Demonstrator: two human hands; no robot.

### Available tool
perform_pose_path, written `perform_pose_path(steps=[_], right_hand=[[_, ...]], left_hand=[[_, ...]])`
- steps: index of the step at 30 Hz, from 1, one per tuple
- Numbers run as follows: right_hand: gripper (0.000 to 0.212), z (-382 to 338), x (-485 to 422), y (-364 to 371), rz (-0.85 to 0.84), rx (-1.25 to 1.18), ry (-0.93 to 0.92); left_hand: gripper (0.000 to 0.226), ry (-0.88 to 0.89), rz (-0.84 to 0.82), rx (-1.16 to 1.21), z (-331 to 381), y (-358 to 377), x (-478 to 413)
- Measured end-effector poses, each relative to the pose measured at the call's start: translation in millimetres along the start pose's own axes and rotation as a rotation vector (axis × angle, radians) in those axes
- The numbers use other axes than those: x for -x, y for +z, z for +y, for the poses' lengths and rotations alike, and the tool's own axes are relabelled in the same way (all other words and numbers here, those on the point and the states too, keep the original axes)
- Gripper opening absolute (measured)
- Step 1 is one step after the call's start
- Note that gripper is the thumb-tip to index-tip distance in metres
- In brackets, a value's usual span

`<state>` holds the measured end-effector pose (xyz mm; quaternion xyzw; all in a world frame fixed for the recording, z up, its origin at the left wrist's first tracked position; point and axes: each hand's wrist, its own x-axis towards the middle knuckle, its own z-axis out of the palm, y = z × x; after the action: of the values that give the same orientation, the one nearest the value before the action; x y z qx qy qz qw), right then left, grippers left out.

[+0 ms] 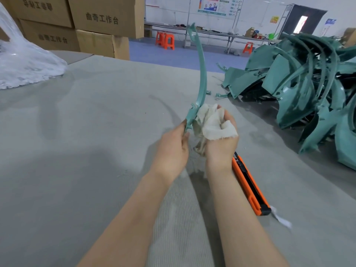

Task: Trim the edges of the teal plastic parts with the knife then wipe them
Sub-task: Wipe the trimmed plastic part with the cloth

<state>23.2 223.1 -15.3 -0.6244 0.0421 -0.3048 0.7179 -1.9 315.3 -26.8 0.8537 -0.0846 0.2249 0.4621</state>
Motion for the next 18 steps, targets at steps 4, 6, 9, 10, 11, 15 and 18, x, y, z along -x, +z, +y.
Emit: perform_pose_path(steps=[4,6,9,10,11,15,18], right_hand=[[0.028,-8,29,7,-0.283,0.175,-0.276],[0.04,-1,38,12,-0.476,0.3,-0.37],[0.035,-1,36,18,-0.462,0.174,-0.124],[0.035,-2,36,19,-0.435,0.138,-0.089],[0.037,-3,36,19,-0.431,0.123,-0.078],[0.047,-2,51,22,-0.544,0.158,-0.175],[0.053,0,53,20,-0.585,0.236,-0.243]], left_hand=[[0.03,-0.09,0.035,0.392,8,1,4],[0.036,-0.132,0.029,0.563,5,-4,6],[0.033,-0.151,-0.02,0.466,2,-8,0],[0.036,-0.154,-0.039,0.41,4,-8,-1],[0.038,-0.148,-0.04,0.323,7,-9,-1],[0.026,-0.26,0.034,0.759,13,-19,-1],[0.024,-0.458,0.022,1.017,12,-27,-5]])
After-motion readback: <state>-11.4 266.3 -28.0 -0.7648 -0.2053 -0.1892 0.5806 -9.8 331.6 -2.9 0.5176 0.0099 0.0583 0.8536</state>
